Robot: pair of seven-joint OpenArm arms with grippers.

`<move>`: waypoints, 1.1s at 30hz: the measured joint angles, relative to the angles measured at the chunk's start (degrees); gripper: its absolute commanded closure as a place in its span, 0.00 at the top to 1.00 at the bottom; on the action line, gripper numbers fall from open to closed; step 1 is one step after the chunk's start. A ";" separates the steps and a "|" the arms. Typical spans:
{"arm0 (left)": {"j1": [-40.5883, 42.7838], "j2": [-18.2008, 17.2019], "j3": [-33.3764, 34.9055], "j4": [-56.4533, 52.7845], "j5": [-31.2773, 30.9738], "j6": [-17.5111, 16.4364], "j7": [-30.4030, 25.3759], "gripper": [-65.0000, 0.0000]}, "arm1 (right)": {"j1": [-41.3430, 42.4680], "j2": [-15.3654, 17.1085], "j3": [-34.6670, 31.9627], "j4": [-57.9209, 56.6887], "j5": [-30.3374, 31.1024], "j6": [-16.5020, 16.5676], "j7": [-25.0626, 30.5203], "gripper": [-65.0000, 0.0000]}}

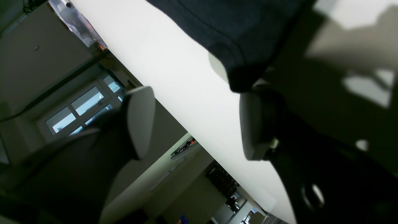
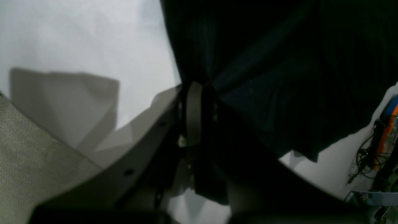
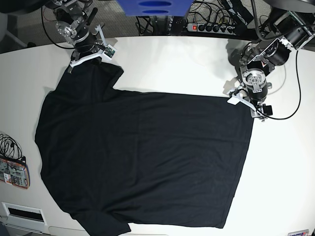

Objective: Fold the T-shirt properly

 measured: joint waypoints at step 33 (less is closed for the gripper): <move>-0.66 6.64 2.73 -1.31 2.84 0.72 1.18 0.33 | -2.27 0.02 0.00 0.33 -0.09 -0.72 0.50 0.00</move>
